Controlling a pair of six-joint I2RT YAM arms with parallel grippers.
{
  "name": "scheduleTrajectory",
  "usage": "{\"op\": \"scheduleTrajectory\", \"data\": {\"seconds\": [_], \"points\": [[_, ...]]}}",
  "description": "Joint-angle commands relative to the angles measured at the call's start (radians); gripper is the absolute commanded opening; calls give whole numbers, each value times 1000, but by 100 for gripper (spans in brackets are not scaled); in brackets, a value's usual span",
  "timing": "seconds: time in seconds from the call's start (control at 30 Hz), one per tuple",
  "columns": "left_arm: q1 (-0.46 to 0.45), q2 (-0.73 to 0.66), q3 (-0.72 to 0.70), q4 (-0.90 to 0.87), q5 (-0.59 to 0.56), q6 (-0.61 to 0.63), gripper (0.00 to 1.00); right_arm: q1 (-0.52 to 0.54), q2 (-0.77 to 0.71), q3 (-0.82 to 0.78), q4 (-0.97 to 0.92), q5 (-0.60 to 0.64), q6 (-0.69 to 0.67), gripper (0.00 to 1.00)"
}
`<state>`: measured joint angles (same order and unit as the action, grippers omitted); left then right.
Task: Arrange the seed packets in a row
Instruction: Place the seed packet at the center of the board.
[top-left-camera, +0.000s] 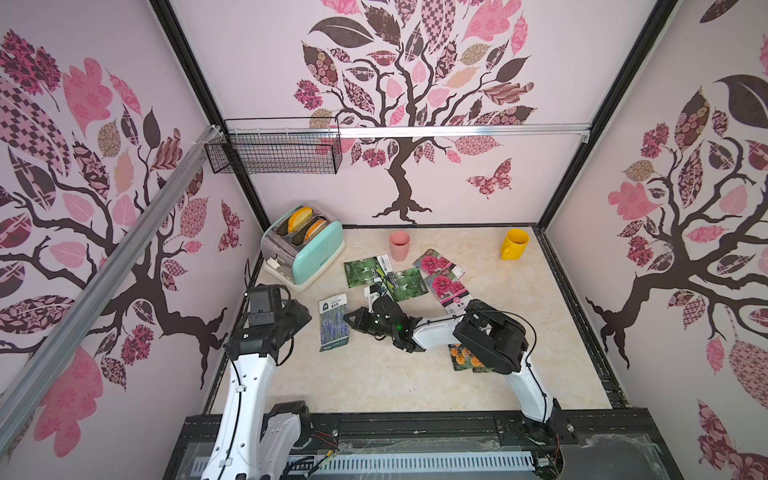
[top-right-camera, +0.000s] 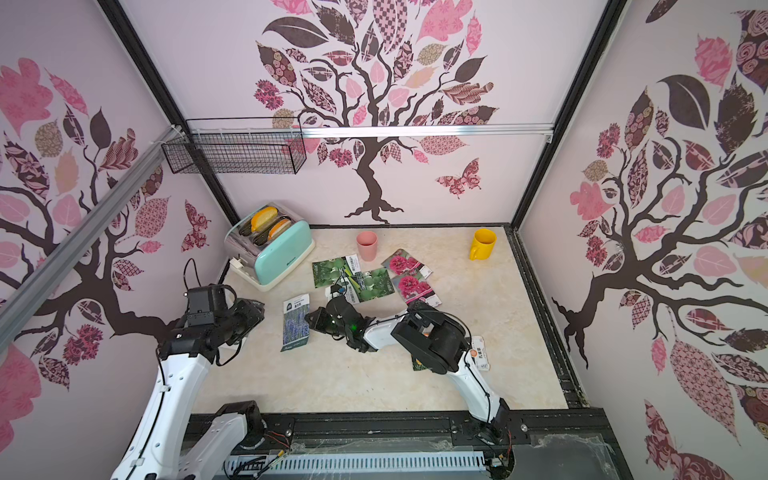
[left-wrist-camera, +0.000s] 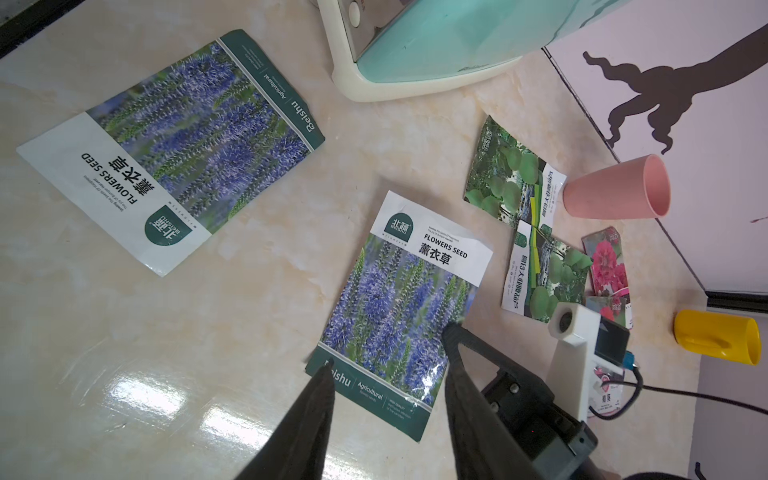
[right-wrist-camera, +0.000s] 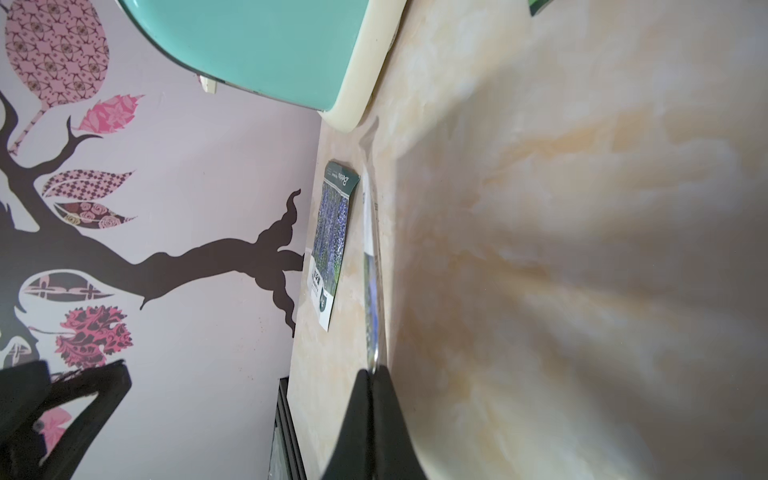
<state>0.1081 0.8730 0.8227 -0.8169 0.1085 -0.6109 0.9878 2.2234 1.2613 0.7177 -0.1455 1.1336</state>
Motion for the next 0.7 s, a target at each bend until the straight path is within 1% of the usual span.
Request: {"op": "scheduleTrajectory", "data": {"seconds": [0.0,0.3,0.5,0.67], "points": [[9,13,8,12,-10,27,46,3,52,61,-40,-1,31,0],[14,29,-14,34,-6,26,46,5,84,46,-37,-12,31,0],[14,33,-19,40,-1,27,46,5,77,22,-35,-11,22,0],[15,39,-23,43,3,29,46,5,91,30,-34,-14,25,0]]}}
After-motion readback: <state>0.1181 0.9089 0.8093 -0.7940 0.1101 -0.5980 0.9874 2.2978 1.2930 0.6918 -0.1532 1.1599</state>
